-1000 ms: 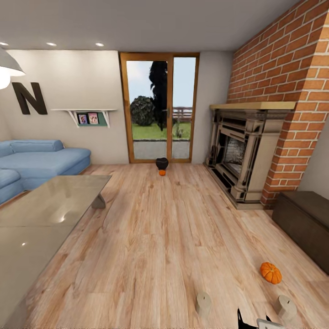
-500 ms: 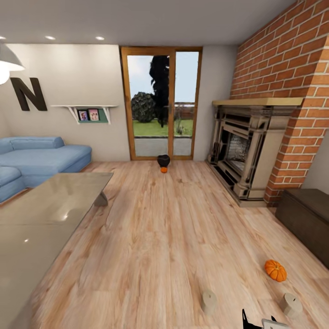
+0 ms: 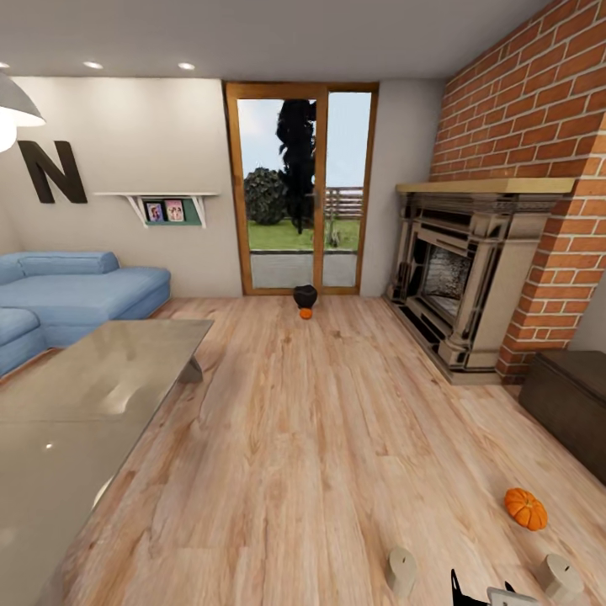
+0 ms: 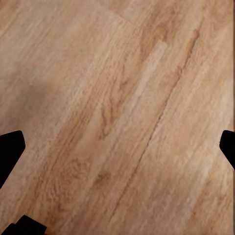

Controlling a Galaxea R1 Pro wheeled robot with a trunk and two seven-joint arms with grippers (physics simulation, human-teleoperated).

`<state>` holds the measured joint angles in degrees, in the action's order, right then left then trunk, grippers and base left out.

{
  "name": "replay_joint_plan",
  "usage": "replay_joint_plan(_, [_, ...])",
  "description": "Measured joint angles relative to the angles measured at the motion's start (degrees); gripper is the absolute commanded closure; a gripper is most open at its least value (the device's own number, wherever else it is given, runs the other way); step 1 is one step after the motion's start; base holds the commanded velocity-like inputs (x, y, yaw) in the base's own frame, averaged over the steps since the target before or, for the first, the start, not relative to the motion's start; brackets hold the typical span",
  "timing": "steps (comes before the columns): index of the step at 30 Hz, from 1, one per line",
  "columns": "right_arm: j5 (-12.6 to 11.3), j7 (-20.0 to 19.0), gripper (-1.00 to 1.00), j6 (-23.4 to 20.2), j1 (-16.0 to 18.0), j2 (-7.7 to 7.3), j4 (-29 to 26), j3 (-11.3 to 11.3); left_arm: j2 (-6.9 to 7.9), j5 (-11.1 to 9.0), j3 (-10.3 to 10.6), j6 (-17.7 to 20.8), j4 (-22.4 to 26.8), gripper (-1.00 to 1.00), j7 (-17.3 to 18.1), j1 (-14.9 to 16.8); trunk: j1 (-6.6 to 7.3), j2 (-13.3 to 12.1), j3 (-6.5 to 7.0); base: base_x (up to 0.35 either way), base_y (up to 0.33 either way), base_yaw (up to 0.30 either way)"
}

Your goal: Place each of the two pumpkins and all three candles from the living room inside a cabinet in the living room (use any cabinet), then make sure every cabinet is closed, and position the cauldron so it is next to a table in the living room.

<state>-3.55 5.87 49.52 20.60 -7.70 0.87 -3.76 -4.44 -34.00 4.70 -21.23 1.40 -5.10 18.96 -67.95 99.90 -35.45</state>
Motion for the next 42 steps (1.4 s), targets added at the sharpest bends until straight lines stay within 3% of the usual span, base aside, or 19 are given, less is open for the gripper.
replay_joint_plan(5, [0.09, -0.02, -1.0, 0.04, 0.0, -0.03, 0.0, 0.06, -0.78, 0.19, 0.0, -0.02, -0.01, -1.0, -0.16, 0.0, -0.01, 0.0, 0.0, 0.01, 0.192, 0.0])
replay_joint_plan(11, [0.18, -0.01, -1.0, 0.09, 0.0, -0.06, 0.0, 0.1, -1.26, 4.1, 0.01, 0.02, 0.01, -1.0, -0.38, 0.0, 0.0, 0.0, 0.0, 0.061, 0.187, 0.0])
replay_joint_plan(14, [0.19, 0.0, -1.0, 0.11, 0.0, -0.02, 0.0, 0.12, -1.81, 5.08, 0.02, 0.08, 0.01, -1.0, -0.37, 0.0, 0.0, 0.0, 0.0, 0.014, 0.029, 0.0])
replay_joint_plan(25, [0.01, 0.0, -1.0, 0.18, 0.0, 0.05, 0.0, 0.05, -2.31, 5.42, -0.08, 0.19, 0.01, -1.0, -0.37, -0.01, 0.01, 0.0, 0.0, 0.146, 0.052, 0.0])
replay_joint_plan(42, [-0.08, 0.0, -1.0, 0.09, 0.0, 0.14, 0.0, 0.05, -2.31, 5.42, -0.08, 0.18, 0.01, -1.0, -0.44, 0.0, 0.03, 0.0, 0.0, 0.325, 0.013, 0.0])
